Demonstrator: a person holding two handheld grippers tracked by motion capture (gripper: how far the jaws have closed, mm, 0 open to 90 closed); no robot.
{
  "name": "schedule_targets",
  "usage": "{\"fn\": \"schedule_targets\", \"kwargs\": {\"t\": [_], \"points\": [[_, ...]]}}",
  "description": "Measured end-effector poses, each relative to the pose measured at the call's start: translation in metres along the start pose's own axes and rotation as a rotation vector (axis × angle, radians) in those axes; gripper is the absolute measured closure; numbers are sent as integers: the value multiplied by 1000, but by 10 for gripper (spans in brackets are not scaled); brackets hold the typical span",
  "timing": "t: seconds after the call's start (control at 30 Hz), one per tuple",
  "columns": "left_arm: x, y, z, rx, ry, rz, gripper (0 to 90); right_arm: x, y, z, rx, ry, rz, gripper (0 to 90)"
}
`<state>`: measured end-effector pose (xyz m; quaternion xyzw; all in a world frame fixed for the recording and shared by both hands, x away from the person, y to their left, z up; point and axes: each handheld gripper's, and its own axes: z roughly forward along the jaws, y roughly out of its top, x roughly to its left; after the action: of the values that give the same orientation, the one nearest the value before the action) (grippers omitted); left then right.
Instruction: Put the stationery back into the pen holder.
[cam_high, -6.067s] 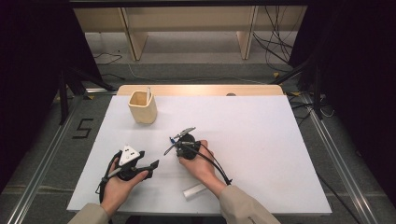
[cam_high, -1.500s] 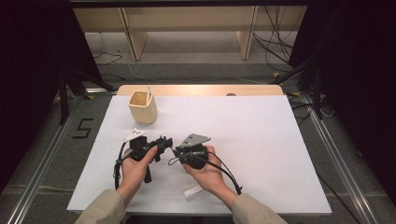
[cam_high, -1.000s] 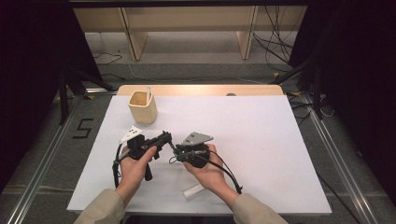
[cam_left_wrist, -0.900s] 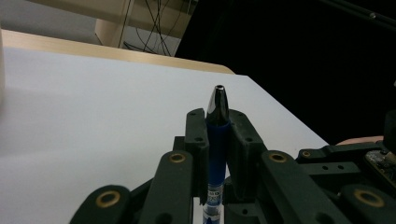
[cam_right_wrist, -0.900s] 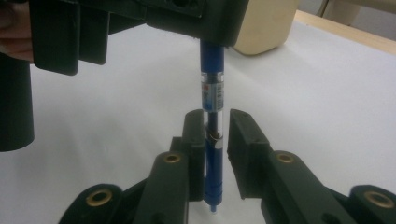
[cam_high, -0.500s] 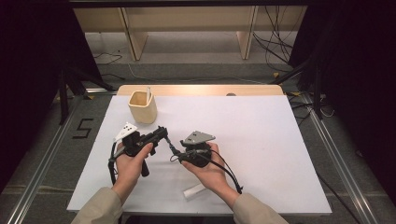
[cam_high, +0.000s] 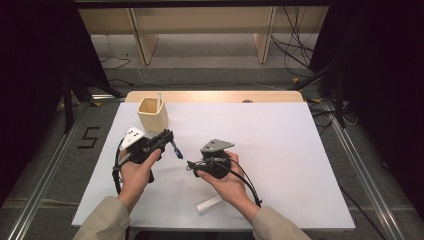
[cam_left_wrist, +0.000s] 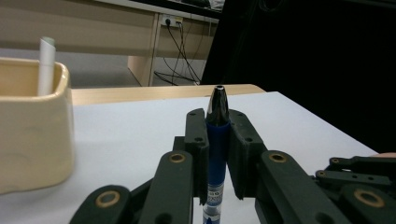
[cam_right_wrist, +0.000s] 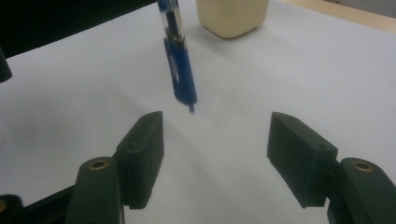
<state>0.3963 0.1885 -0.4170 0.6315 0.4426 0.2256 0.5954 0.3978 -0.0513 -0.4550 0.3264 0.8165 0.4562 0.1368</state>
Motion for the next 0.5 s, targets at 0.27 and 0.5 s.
{"fn": "schedule_targets", "kwargs": {"t": [0.27, 0.5], "points": [[11, 20, 1, -38, 38, 49, 795, -5, -3, -1, 27, 3, 4, 331], [24, 41, 4, -73, 92, 101, 795, -9, -7, -3, 41, -2, 13, 324]]}}
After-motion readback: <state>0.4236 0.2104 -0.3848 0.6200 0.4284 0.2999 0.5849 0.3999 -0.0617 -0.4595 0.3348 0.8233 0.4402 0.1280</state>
